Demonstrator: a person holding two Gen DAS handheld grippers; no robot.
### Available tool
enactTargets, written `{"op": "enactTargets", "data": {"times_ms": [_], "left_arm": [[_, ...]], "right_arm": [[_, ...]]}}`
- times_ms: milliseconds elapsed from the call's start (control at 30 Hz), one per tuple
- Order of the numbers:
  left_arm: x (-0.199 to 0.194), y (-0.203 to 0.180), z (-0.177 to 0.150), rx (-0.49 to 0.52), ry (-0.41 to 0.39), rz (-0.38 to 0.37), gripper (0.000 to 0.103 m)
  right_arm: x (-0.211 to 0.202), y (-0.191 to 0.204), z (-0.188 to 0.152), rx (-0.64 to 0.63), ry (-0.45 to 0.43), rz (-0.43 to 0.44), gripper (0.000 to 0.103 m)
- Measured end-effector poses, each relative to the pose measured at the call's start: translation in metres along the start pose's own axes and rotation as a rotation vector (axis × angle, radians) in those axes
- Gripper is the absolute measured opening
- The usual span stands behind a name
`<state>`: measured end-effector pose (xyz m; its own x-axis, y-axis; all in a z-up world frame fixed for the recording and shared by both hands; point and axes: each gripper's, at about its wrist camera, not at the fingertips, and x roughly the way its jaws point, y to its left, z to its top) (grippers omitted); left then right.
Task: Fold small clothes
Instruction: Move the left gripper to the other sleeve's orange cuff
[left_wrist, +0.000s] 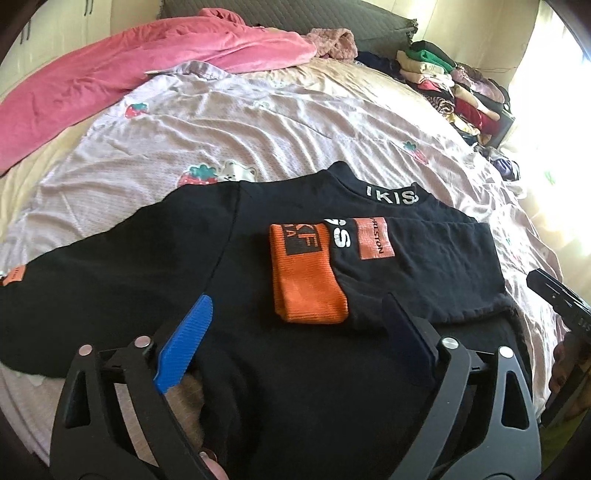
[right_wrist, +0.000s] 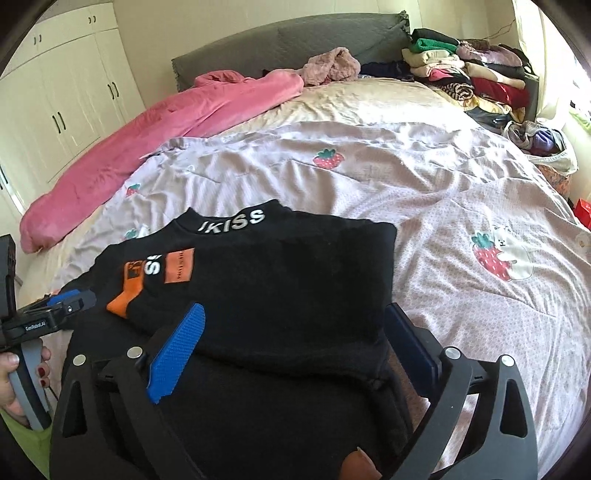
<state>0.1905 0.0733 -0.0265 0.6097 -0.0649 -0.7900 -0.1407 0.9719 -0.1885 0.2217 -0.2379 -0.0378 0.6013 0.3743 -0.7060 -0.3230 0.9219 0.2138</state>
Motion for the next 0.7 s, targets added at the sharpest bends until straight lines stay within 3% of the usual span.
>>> {"op": "enactTargets", "data": {"times_ms": [700], "left_arm": [[-0.057,0.034,-0.008,-0.021,-0.086,0.038,0.089]], "right_arm": [[-0.032,0.061,-0.008,-0.042,-0.053,0.021,0.097]]}}
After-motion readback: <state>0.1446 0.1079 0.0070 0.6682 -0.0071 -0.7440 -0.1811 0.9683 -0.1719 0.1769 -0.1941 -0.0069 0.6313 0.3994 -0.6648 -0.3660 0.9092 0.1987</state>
